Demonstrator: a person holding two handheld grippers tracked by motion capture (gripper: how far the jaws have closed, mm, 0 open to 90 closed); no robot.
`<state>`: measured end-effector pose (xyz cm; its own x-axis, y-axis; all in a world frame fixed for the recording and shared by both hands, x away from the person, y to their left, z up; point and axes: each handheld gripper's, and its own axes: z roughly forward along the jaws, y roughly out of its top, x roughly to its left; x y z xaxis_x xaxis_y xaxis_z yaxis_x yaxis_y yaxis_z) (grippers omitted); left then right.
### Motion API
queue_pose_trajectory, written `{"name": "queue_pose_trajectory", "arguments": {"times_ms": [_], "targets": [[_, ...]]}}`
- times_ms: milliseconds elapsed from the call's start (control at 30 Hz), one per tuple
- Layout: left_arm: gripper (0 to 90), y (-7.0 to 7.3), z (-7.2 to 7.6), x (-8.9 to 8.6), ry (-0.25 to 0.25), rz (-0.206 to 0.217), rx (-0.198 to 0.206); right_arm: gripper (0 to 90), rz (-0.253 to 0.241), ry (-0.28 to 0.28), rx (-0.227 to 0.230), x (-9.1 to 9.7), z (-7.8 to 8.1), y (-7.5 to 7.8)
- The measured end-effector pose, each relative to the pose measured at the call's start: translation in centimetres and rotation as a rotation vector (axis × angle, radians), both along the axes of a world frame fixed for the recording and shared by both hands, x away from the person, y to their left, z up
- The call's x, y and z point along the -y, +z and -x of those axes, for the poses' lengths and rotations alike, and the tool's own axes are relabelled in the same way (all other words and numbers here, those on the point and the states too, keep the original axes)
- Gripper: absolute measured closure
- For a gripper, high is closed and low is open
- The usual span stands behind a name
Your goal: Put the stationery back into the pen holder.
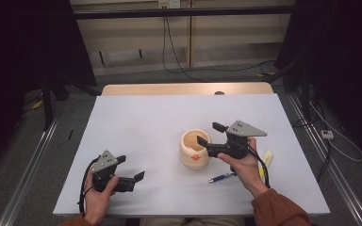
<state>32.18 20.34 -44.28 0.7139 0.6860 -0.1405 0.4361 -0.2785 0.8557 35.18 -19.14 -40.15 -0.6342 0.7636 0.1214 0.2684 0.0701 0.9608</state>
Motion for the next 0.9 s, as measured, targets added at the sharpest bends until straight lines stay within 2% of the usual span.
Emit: {"name": "queue_pose_trajectory", "arguments": {"times_ms": [100,167,433,633,800,900], "targets": [[4.8,0.0,0.0,-0.1,-0.001,-0.003,0.001,14.3,0.012,-0.006,-0.023,0.7,-0.1,0.2],[4.8,0.0,0.0,-0.1,-0.001,0.0,0.002,11.3,0.034,-0.036,-0.038,1.4,-0.1,0.3],[4.8,0.0,-0.1,-0.1,-0.003,0.001,0.0,9.5,0.039,-0.098,-0.058,4.5,0.3,0.9],[4.9,0.0,-0.1,-0.1,0.0,0.005,-0.005,8.3,0.097,-0.121,-0.088,6.1,1.1,0.7],[4.9,0.0,-0.1,-0.2,0.004,0.003,-0.007,8.4,0.11,-0.115,-0.136,7.2,1.8,0.3],[4.9,0.0,0.0,-0.1,0.002,0.004,-0.007,8.4,0.123,-0.118,-0.135,7.9,2.6,-0.1]]}}
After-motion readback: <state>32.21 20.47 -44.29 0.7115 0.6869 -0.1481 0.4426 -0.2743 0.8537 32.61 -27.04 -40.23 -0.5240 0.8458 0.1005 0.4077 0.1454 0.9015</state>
